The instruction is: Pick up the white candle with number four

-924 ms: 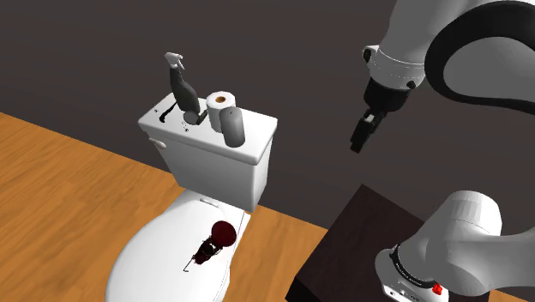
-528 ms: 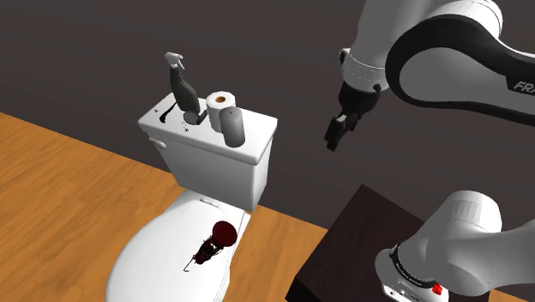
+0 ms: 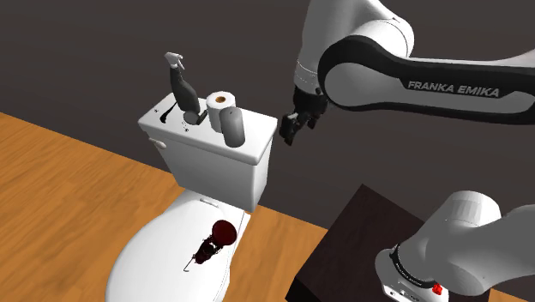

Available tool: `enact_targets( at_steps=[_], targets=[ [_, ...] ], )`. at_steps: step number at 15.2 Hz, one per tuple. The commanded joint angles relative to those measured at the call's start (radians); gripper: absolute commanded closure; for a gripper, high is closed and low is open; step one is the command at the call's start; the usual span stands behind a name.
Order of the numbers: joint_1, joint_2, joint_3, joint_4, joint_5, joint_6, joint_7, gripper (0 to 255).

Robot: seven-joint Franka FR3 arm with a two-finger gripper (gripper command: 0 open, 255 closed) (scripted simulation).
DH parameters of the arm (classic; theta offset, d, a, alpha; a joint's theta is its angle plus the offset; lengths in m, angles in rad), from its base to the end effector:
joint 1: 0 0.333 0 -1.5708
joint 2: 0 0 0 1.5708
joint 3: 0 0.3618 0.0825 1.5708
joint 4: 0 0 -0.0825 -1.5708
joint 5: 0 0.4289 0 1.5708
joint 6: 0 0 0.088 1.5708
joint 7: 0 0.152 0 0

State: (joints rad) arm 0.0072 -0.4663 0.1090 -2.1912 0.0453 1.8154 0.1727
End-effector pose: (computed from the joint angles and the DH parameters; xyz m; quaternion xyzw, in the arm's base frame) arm 0.4452 0.0639 0.5640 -0.9983 0.0374 -0.0440 0.0039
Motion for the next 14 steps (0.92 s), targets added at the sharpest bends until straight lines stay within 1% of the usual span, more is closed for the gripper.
enact_targets(
  at_steps=[1,8,14],
  targets=[
    [-0.005,0.060,0.011,0.034,-0.002,0.043,0.027,0],
    [-0.015,0.301,0.053,0.214,-0.031,0.154,0.141,0],
    [-0.010,0.518,0.071,0.424,-0.082,0.199,0.238,0]
  ],
)
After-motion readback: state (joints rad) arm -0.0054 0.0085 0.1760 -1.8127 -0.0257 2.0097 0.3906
